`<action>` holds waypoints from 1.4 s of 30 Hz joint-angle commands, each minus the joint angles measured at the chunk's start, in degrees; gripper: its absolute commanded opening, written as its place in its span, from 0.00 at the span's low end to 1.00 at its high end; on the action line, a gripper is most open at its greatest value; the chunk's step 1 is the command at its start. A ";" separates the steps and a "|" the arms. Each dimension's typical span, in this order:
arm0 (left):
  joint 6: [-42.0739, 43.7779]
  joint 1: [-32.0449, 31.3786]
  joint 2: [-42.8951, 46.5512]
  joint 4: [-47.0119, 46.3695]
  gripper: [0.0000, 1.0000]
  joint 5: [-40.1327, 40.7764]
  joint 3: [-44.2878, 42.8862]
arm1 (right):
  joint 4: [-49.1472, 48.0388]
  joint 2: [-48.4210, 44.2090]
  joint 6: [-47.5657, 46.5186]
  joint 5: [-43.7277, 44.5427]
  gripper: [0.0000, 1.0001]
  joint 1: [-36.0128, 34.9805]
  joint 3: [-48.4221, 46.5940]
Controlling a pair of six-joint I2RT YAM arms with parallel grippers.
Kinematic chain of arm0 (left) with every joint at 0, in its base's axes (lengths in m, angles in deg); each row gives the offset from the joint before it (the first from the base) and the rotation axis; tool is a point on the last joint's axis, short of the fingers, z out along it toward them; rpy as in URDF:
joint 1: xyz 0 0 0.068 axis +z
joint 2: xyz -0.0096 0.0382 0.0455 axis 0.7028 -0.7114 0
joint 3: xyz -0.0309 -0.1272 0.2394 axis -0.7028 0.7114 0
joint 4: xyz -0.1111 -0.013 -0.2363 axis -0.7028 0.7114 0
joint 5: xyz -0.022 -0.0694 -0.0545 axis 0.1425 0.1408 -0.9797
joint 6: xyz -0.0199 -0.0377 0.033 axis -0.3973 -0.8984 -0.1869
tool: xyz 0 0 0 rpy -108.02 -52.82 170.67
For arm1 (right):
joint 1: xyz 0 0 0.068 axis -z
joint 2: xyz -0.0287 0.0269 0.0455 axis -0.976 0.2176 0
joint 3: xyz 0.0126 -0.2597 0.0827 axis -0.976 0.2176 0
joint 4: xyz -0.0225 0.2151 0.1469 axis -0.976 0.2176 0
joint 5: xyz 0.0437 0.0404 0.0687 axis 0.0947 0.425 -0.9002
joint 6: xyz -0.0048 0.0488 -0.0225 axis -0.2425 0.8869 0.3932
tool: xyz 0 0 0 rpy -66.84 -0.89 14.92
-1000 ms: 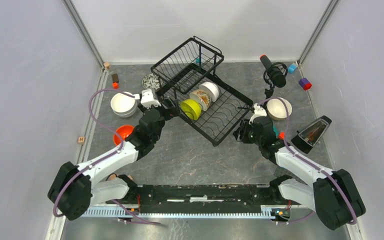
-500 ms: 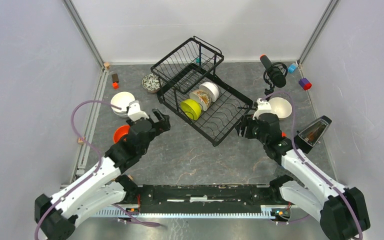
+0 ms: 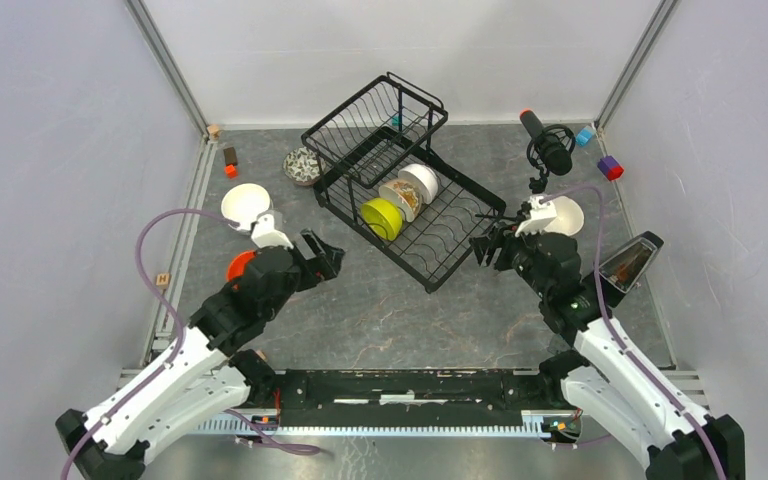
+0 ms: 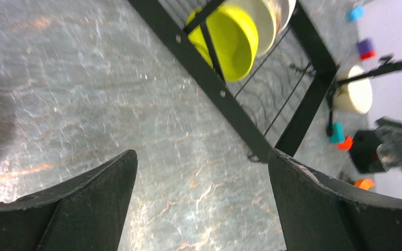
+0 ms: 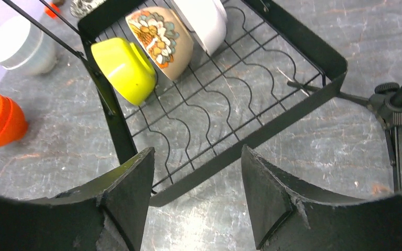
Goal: Unload the bowls from the dish rack
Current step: Adjust the dish rack at the center of the board.
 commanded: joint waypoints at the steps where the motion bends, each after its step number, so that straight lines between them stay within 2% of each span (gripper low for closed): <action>1: -3.39 -5.56 -5.71 3.64 1.00 -3.07 -1.09 | -10.99 -2.48 -0.89 -1.60 0.67 -1.01 4.22; 5: -5.28 -14.98 -9.63 -1.58 1.00 1.45 0.92 | -13.98 -4.04 -3.86 3.32 0.70 -4.38 6.89; 8: -4.72 -17.52 -11.69 -5.86 1.00 1.67 1.13 | -13.22 -4.23 -6.53 6.09 0.72 -7.06 6.53; 14: -8.74 -17.66 -14.46 -21.11 1.00 -0.25 7.38 | -14.55 -1.23 -5.89 6.22 0.74 -9.44 5.93; 18: -12.68 -17.60 -19.56 -26.97 1.00 1.16 9.90 | -17.12 -3.13 -3.87 6.21 0.74 -9.88 9.04; 22: -15.11 -17.56 -24.62 -28.75 1.00 0.42 8.35 | -15.59 -7.28 -2.12 10.98 0.74 -9.90 11.91; 27: -15.74 -17.58 -30.35 -29.98 1.00 1.05 4.27 | -11.21 -9.87 -1.34 12.84 0.74 -9.95 12.03; 31: -19.15 -17.54 -35.01 -32.59 0.96 4.63 2.03 | -12.34 -9.84 0.09 9.92 0.73 -9.94 14.30; 36: -24.13 -17.53 -40.93 -42.64 0.88 9.84 3.29 | -13.01 -9.22 0.27 7.55 0.73 -9.96 14.71; 42: -24.35 -17.53 -45.57 -46.01 0.88 15.73 2.66 | -11.87 -9.24 0.32 3.15 0.73 -9.89 14.54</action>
